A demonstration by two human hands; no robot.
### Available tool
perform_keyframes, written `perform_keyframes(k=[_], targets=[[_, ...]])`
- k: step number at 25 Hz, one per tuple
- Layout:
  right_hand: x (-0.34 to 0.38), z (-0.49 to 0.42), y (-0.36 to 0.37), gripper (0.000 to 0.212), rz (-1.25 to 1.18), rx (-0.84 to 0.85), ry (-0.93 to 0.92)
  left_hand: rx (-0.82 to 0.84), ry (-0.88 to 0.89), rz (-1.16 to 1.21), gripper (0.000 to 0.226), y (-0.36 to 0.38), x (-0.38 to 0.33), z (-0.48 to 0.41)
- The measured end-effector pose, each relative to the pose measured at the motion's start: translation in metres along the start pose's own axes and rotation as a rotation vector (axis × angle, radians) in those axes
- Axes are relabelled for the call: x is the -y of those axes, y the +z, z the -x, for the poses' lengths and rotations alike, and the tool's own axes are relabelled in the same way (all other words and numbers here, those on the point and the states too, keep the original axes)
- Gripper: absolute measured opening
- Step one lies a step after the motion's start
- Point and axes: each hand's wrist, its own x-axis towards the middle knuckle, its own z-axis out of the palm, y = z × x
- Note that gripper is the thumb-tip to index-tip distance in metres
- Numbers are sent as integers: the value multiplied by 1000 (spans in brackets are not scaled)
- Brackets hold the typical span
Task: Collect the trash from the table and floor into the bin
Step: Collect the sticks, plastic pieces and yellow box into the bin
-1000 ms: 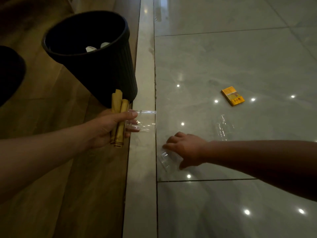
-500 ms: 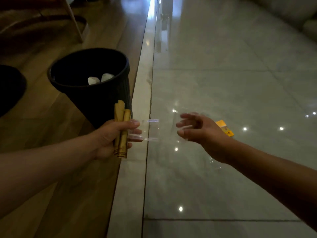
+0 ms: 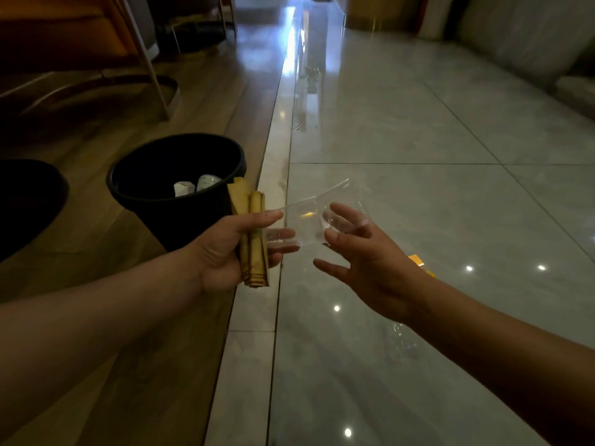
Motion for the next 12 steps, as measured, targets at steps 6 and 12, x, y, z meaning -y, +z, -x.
perform_keyframes(k=[6, 12], targets=[[28, 7, -13, 87, -66, -16, -92, 16, 16, 37, 46, 6, 0, -5], [20, 3, -7, 75, 235, -106, -93, -8, 41, 16, 38, 12, 9, -11]])
